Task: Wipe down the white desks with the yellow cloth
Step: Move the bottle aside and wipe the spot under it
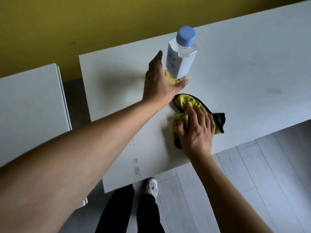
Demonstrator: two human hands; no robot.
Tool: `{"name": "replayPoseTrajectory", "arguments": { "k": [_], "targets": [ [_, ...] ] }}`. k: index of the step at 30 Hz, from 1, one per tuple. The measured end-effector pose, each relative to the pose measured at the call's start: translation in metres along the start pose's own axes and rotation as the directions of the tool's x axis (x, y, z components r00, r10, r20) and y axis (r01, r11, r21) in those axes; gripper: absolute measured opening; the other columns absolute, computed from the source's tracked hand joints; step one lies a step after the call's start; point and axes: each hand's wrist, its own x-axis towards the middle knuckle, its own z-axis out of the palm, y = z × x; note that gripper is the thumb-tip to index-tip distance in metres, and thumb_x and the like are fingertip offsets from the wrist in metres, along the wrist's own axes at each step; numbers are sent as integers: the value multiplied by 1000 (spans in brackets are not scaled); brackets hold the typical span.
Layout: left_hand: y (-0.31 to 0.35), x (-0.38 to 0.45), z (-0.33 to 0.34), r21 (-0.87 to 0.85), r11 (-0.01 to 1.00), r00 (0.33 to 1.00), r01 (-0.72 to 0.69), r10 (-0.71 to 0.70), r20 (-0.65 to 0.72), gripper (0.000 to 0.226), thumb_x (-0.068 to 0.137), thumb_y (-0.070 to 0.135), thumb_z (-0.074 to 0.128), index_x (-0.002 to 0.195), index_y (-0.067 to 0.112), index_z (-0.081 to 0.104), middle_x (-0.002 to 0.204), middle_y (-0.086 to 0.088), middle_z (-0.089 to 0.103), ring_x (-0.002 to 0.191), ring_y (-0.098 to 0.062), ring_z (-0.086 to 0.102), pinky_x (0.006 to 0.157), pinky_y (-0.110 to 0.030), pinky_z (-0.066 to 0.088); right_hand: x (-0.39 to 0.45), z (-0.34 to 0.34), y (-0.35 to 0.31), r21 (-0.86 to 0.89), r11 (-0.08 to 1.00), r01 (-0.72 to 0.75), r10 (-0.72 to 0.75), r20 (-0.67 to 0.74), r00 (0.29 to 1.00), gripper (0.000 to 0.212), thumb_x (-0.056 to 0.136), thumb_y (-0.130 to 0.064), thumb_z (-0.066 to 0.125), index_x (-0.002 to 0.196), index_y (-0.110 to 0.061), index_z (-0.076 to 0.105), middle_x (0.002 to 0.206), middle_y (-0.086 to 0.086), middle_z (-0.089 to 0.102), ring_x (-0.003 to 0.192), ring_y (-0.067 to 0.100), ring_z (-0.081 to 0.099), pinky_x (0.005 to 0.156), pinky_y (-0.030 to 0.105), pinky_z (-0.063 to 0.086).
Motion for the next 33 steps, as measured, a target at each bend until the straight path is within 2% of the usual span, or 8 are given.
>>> {"name": "replayPoseTrajectory", "arguments": {
  "k": [5,9,13,19,24,27,29,33],
  "targets": [
    [2,32,3,-13,1000,1000,-19,19,10,75,74,41,89,134,14,51,125,-1,69,116,-27,63,91,-37,51,4,3,0,-26,992,125,-126,-49,991,56,94,-42,53,144,-16,52,150,7,49,143,26,40,120,46,25],
    [-24,31,-16,-33,999,999,-22,21,-38,71,73,40,89,128,13,53,118,1,72,110,-28,68,90,-40,56,21,8,2,-6,978,209,-209,-45,977,55,95,-41,50,146,-22,50,152,3,48,143,23,41,121,45,25],
    [-58,15,-48,-57,998,994,-11,5,-113,74,69,45,89,129,19,54,115,19,68,108,-14,68,91,-41,59,72,11,4,-22,993,120,-120,-18,993,57,94,-42,46,147,-20,49,152,7,48,141,29,42,121,44,24],
    [-82,1,-85,-50,998,988,32,-39,-151,77,65,50,88,131,33,51,102,54,55,97,26,57,82,-7,51,123,22,-20,-25,1000,-18,19,36,999,57,94,-37,50,147,-18,47,151,11,47,137,33,42,118,42,24],
    [-88,0,-92,-48,997,976,62,-70,-205,76,65,47,89,129,27,52,103,39,62,92,29,56,75,0,47,70,44,-99,138,919,371,-382,73,921,47,93,-35,56,137,-17,60,140,7,59,130,28,53,115,43,32],
    [-93,-1,-95,-52,996,971,74,-84,-224,80,65,47,89,133,27,51,116,24,62,96,28,56,78,-3,50,69,42,-95,163,913,373,-388,74,918,47,93,-39,56,137,-23,60,141,1,58,132,22,52,117,40,30],
    [-94,-2,-95,-58,994,972,95,-105,-212,77,63,49,88,128,34,50,111,32,63,98,26,57,82,-9,52,78,34,-72,157,919,362,-376,67,924,48,92,-39,59,137,-24,60,140,4,59,130,27,53,116,41,31],
    [-94,-2,-91,-40,989,965,141,-146,-218,74,66,47,89,125,36,47,105,40,57,98,21,59,90,-22,57,96,12,-1,19,993,117,-118,39,992,53,93,-44,56,143,-26,54,148,6,52,138,29,44,118,44,25]
  ]
}}
